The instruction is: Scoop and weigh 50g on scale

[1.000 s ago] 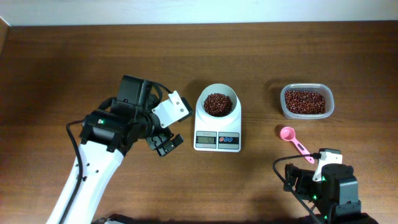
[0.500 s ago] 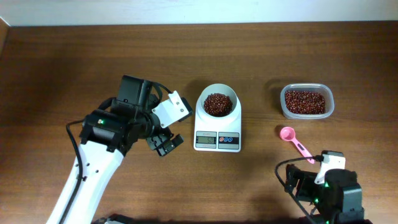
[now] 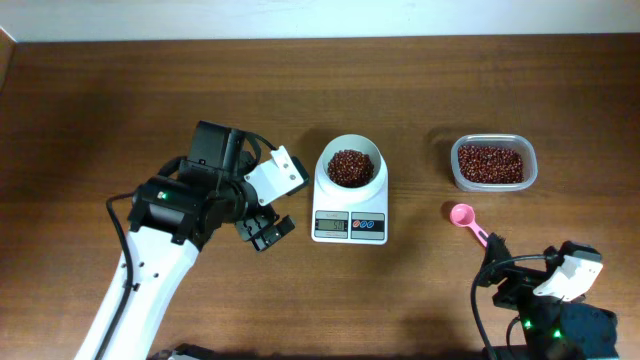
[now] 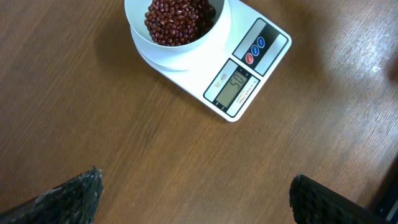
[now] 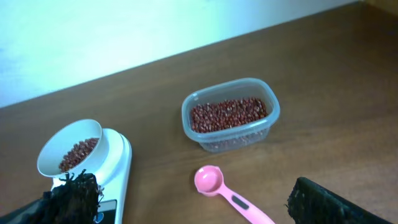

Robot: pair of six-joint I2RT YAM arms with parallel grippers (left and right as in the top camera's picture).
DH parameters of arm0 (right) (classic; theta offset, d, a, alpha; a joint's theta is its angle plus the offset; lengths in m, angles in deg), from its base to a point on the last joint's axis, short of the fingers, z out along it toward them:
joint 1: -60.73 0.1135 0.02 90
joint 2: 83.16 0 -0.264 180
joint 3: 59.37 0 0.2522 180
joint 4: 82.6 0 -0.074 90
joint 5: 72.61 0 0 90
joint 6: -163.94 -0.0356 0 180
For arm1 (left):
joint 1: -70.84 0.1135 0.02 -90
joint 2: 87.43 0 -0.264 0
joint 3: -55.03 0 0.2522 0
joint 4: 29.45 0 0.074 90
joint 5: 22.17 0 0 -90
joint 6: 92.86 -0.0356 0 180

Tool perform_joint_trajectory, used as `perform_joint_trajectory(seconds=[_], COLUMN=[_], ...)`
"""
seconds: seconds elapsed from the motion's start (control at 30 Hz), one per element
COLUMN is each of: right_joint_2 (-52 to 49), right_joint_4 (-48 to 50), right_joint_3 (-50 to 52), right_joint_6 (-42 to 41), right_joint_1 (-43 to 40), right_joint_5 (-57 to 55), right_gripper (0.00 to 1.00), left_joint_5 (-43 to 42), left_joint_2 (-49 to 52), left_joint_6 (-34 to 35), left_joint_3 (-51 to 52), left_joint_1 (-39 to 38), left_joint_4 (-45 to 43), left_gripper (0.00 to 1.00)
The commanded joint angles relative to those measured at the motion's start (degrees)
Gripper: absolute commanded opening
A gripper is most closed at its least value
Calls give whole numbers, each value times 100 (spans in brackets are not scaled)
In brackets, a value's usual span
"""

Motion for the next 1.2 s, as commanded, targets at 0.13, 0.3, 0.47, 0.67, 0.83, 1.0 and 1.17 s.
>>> perform_joint_trajectory(seconds=[0.13, 0.3, 0.47, 0.67, 0.83, 1.0, 1.17], right_joint_2=[337, 741, 741, 741, 741, 741, 741], right_joint_4=[1545, 1993, 2645, 3521, 4089, 4468, 4472], right_joint_3=[844, 1322, 1515, 2116, 2649, 3095, 3165], right_joint_6=[59, 57, 59, 61, 59, 59, 61], right_joint_1=[-48, -433, -649, -649, -649, -769, -984], right_joint_5=[52, 468, 505, 481, 463, 444, 446], right_gripper=[99, 99, 99, 99, 99, 99, 99], left_joint_5=[-66, -66, -66, -66, -66, -66, -66], left_joint_2=[-59, -59, -59, -59, -59, -59, -59], left_joint_6=[-92, -90, -92, -92, -92, -92, -92], left_joint_3=[-85, -85, -85, -85, -85, -85, -85], left_joint_1=[24, 24, 24, 24, 24, 24, 24], left_joint_4=[-9, -9, -9, -9, -9, -7, -9], left_gripper=[99, 99, 99, 99, 99, 99, 99])
